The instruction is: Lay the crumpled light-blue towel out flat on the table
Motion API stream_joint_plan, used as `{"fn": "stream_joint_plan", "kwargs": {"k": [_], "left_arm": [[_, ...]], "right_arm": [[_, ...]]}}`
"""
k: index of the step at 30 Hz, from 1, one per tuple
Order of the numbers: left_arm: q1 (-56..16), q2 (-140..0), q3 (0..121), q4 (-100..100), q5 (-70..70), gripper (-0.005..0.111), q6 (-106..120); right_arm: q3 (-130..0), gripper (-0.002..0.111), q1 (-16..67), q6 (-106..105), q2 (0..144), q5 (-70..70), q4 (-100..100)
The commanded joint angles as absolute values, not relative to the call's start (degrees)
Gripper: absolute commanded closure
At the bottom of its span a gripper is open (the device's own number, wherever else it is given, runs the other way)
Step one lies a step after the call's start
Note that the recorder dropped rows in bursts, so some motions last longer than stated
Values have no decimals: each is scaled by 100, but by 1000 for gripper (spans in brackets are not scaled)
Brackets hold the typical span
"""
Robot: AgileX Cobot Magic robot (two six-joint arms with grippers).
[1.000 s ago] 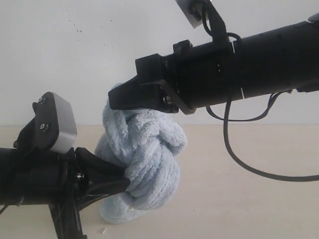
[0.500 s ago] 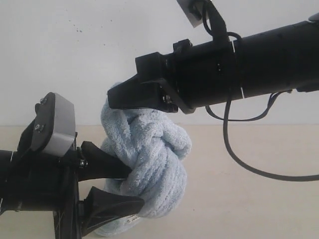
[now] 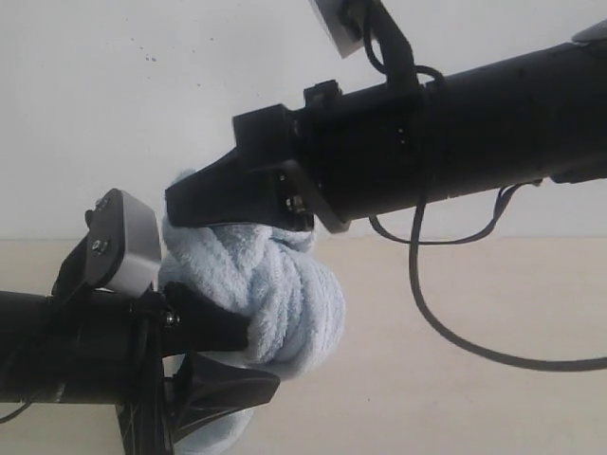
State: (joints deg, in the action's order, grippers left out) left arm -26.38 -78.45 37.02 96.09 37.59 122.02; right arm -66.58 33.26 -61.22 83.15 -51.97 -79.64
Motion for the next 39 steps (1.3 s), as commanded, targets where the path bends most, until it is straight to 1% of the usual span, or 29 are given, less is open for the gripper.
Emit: {"fn": "stream_joint_plan", "kwargs": {"k": [1,8,10,13,14,16,17,23,27,29,33,39], "left_arm": [[-2671,-7870,3741,9809,3698,57,12220],[-2671,-7870,3741,9809,3576,57,12220],[-2671,-7870,3741,9855,3533,58,12220],[-2671,-7870,3741,9995,3433,74,12220],[-2671,-7870,3741,9995,3422,84,12220],[-2671,-7870,3741,9995,3422,100,12220],[-2671,-7870,3741,9995,3422,103,12220],[-2671,-7870,3741,9995,3540,103,12078],[-2671,-7859,3741,9744,4040,103,11487],[-2671,-7859,3741,9277,4209,103,11061],[-2671,-7850,3741,8307,4697,103,10111],[-2671,-7850,3741,7856,5898,103,9884]], "right_arm": [[-6692,108,3642,-6197,8268,-5345,-8099],[-6692,108,3655,-5770,8268,-5430,-7409],[-6692,108,3655,-5761,8268,-5441,-7368],[-6692,108,3655,-5761,8268,-5467,-7368],[-6692,108,3655,-5761,8268,-5525,-7368],[-6692,108,3655,-5761,8268,-5652,-7368],[-6692,108,3655,-5761,8268,-5680,-7368],[-6692,108,3655,-5761,8246,-5634,-7368],[-6692,108,3545,-5771,8100,-4878,-7246],[-6692,108,3369,-5683,8036,-4670,-7144],[-6692,108,2755,-5357,7891,-4770,-6650],[-6692,108,2070,-4761,7848,-4950,-5498]]}}
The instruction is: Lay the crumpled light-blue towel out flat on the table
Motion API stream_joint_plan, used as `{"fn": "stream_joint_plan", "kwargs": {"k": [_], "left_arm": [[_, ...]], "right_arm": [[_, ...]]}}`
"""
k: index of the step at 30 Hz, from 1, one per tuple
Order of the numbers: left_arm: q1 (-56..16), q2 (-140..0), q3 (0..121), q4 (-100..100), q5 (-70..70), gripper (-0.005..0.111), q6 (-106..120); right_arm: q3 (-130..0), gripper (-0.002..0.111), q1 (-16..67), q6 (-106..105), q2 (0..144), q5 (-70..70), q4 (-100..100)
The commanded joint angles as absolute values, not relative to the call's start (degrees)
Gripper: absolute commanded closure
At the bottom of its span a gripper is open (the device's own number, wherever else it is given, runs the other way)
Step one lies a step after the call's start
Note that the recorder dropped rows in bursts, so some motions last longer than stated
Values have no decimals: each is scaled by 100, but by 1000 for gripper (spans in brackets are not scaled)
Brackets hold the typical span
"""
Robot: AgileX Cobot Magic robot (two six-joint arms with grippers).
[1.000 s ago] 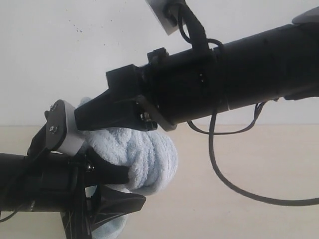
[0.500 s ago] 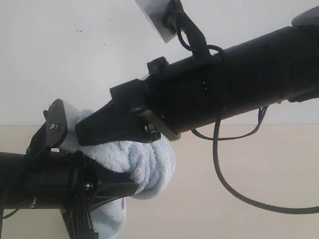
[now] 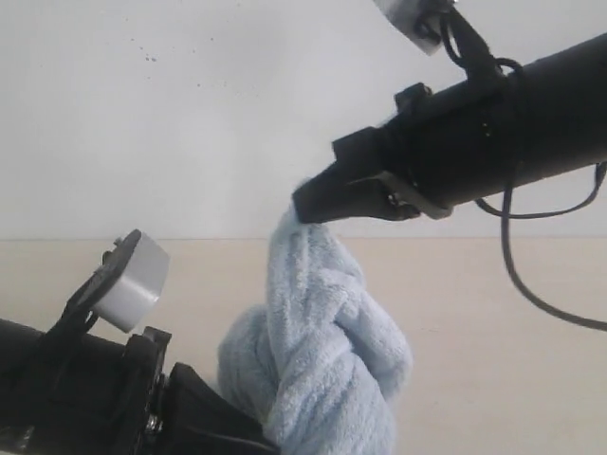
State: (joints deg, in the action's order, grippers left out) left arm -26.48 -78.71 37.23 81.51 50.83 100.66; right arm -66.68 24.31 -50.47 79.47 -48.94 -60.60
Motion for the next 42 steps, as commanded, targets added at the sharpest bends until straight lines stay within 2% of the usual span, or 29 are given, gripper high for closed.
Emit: {"fn": "stream_joint_plan", "kwargs": {"k": [1,9,16,20,29,34,37,42], "left_arm": [[-2671,-7850,3741,7856,5998,103,9884],[-2659,-7790,3741,7307,6301,103,9293],[-2659,-7440,3741,6870,6382,103,8843],[-2659,-7218,3741,6791,6350,103,8771],[-2659,-6631,3741,6791,5223,103,8545],[-2659,-6539,3741,6524,3774,102,8488],[-2659,-6775,3741,6320,3034,91,8488],[-2659,-7564,3741,6668,1970,53,8513]], "right_arm": [[-6692,108,2036,-4658,7848,-4940,-5296],[-6692,108,1914,-3129,7864,-4107,-2710],[-6692,108,1053,-2886,8201,-4190,-2360],[-6692,108,897,-2883,8305,-4217,-2360],[-6692,108,912,-2928,8306,-4252,-2465],[-6692,108,912,-2893,8239,-4319,-2286],[-6692,108,912,-2836,8164,-4403,-2195],[-6552,108,912,-2795,8068,-4590,-2048]]}}
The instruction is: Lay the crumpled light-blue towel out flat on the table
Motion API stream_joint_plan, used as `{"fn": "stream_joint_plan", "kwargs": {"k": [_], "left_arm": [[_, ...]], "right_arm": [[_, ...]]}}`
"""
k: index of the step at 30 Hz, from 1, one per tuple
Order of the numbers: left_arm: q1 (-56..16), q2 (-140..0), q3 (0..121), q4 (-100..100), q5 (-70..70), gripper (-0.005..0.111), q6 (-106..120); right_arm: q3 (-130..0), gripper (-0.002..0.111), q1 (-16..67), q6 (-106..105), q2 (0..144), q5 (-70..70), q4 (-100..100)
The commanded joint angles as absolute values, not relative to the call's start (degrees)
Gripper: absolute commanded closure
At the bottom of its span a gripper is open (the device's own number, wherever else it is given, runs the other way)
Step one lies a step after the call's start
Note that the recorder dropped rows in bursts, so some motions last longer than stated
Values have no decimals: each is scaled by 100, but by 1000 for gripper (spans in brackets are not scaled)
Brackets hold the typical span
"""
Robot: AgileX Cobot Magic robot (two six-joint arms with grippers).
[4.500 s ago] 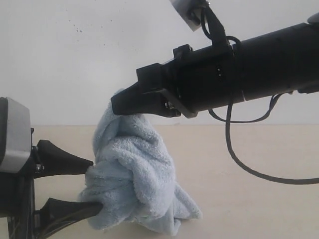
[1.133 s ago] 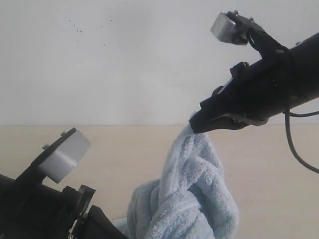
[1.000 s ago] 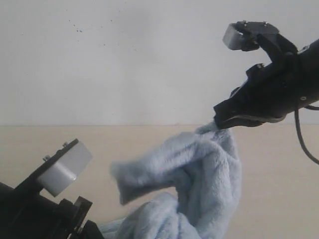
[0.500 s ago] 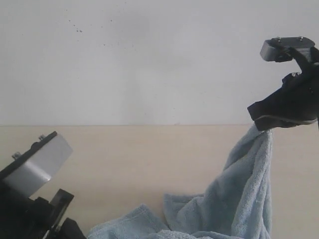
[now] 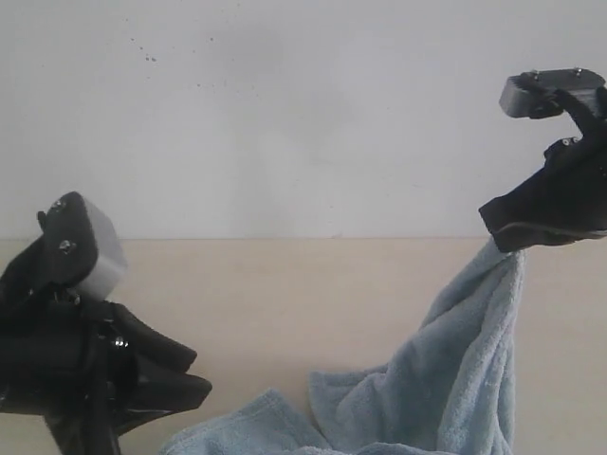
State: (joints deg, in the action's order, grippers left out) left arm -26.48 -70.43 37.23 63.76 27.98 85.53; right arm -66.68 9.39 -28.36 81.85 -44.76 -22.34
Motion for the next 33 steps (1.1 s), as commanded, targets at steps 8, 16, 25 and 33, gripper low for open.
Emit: {"fn": "stream_joint_plan", "kwargs": {"k": [8,16,25,33], "left_arm": [[-2659,-8995,4161,8492,1910,51,10591],[-2659,-10195,4924,9995,2241,51,12228],[-2659,-11297,5602,9995,2208,51,12218],[-2659,-11744,5970,9995,1774,51,12218]], "right_arm": [[-5700,108,912,-1144,7883,-4420,135],[-4747,108,218,246,7409,-4470,1692],[-4381,108,-232,304,6771,-4550,1673],[-4381,108,-232,241,6638,-4489,1495]]}}
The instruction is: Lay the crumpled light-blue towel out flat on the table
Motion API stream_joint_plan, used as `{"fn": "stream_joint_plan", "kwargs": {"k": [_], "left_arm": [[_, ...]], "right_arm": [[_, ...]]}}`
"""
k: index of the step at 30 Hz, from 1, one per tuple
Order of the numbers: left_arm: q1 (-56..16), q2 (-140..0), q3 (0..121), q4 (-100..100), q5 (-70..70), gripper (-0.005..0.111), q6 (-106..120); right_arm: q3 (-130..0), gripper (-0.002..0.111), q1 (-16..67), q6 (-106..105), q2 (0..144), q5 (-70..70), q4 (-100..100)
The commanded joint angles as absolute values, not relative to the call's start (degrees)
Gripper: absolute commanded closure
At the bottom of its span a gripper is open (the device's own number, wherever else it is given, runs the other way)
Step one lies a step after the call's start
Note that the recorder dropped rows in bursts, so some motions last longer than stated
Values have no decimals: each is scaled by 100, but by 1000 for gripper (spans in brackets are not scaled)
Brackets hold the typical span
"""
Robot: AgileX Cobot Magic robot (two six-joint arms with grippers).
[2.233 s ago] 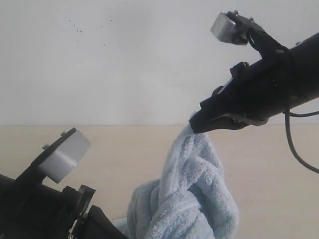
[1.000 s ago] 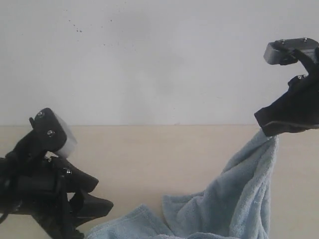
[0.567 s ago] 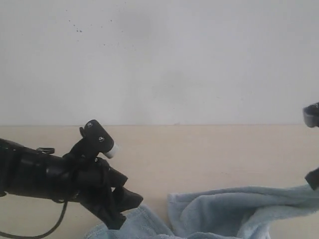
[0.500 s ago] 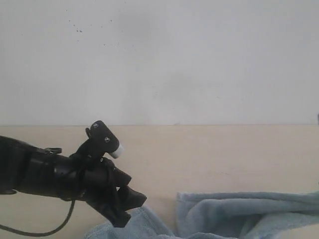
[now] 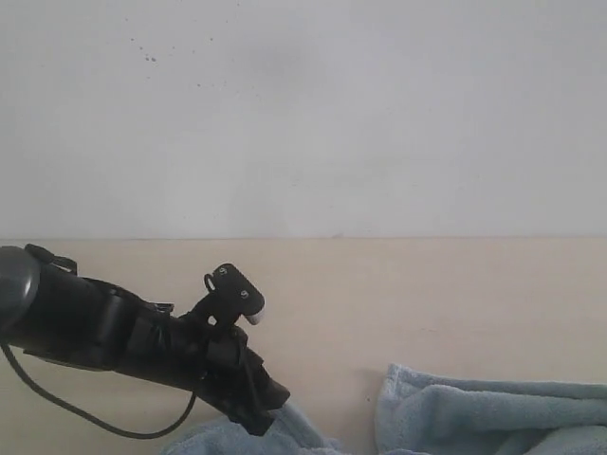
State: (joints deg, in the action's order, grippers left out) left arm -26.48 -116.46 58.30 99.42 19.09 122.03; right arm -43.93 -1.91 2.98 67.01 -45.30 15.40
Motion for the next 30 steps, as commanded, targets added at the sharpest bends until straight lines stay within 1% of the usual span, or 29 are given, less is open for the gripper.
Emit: {"fn": "stream_joint_plan", "kwargs": {"k": [1,8,10,12,16,17,18,19,21,22,23,24,25,27,28,29,30], "left_arm": [[-2659,-11759,5968,9995,1774,51,12218],[-2659,-11974,5971,9792,1632,51,12218],[-2725,-12011,5971,9792,1631,55,12218],[-2794,-12032,5971,9783,1595,64,12218],[-2872,-12032,6035,9783,1419,99,12218],[-2872,-12000,6057,9783,1401,102,12218],[-2872,-11959,6070,9809,1292,102,12218],[-2872,-11852,6071,9809,1112,102,12218],[-2872,-11604,6071,9809,758,102,12218],[-2872,-11221,6071,9809,300,102,12218],[-2860,-11046,6071,9809,180,102,12202],[-2860,-10572,6071,9809,153,102,12022],[-2860,-10376,6057,9809,191,102,11997],[-2860,-9615,6019,9809,349,102,11985],[-2860,-9126,5972,9809,293,102,11957],[-2860,-8842,5919,9809,277,102,11957],[-2860,-8267,5791,9837,253,102,11957]], "right_arm": [[-4381,108,-232,242,6638,-4478,1495],[-4381,108,-232,56,6638,-4375,1177],[-4381,108,-232,43,6638,-4375,1164],[-4381,108,-232,43,6638,-4364,1166],[-4381,108,-232,43,6628,-4260,1083],[-4381,108,-232,43,6587,-4225,1083],[-4381,107,-232,43,6549,-4179,1083],[-4381,104,-232,43,6452,-4135,1083],[-4381,92,-232,43,6263,-4028,1096],[-4381,71,-232,55,6057,-3928,1108],[-4381,60,-232,108,5999,-3912,1108],[-4381,46,-232,495,5949,-3926,1244],[-4381,46,-232,665,5949,-3987,1403],[-4381,54,-209,768,5941,-4053,1441],[-4381,59,-94,439,5941,-4053,1178],[-4381,62,14,188,5941,-4053,1018],[-4381,65,276,-199,5941,-4053,776]]}}
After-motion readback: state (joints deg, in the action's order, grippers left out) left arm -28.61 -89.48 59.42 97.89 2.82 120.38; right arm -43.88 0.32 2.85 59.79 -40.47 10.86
